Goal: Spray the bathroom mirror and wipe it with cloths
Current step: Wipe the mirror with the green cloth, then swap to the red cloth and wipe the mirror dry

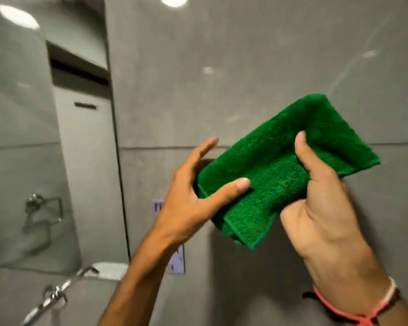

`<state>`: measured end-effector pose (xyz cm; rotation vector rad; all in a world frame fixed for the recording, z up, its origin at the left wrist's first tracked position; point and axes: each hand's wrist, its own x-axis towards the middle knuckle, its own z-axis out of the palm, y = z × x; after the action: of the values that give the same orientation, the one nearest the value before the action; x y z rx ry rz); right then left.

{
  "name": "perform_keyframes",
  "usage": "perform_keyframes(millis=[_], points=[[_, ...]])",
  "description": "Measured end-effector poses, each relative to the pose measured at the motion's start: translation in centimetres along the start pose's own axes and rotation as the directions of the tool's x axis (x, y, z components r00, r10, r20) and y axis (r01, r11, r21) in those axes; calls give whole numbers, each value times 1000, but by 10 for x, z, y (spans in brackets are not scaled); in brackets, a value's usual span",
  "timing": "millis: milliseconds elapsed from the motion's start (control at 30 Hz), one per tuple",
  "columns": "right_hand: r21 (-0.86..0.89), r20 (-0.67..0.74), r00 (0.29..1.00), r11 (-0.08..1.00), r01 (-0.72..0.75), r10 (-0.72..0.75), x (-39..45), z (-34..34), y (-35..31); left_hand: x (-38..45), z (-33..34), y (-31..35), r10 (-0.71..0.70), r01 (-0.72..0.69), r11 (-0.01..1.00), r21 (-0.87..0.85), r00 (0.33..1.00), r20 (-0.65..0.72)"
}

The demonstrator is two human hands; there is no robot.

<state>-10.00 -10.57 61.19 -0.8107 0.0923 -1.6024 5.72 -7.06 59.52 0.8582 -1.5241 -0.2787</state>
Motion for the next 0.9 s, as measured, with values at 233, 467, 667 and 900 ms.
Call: perform_keyframes(millis=[233, 467, 667, 900], points=[[-295, -400, 913, 931, -215, 84, -110, -164, 51, -158, 34, -100, -545, 549, 804, -227, 834, 89], [-292, -775, 485, 451, -843, 405, -235, -344, 86, -338, 78, -200, -926, 923, 358, -140, 371, 73], [-119, -884, 174, 151, -981, 435, -300, -432, 147, -440, 118, -257, -958, 902, 282, 328, 284, 42], [-441, -877, 324, -325, -837, 354, -296, -493, 183, -476, 143, -296, -942, 441, 236, 866, 324, 91]])
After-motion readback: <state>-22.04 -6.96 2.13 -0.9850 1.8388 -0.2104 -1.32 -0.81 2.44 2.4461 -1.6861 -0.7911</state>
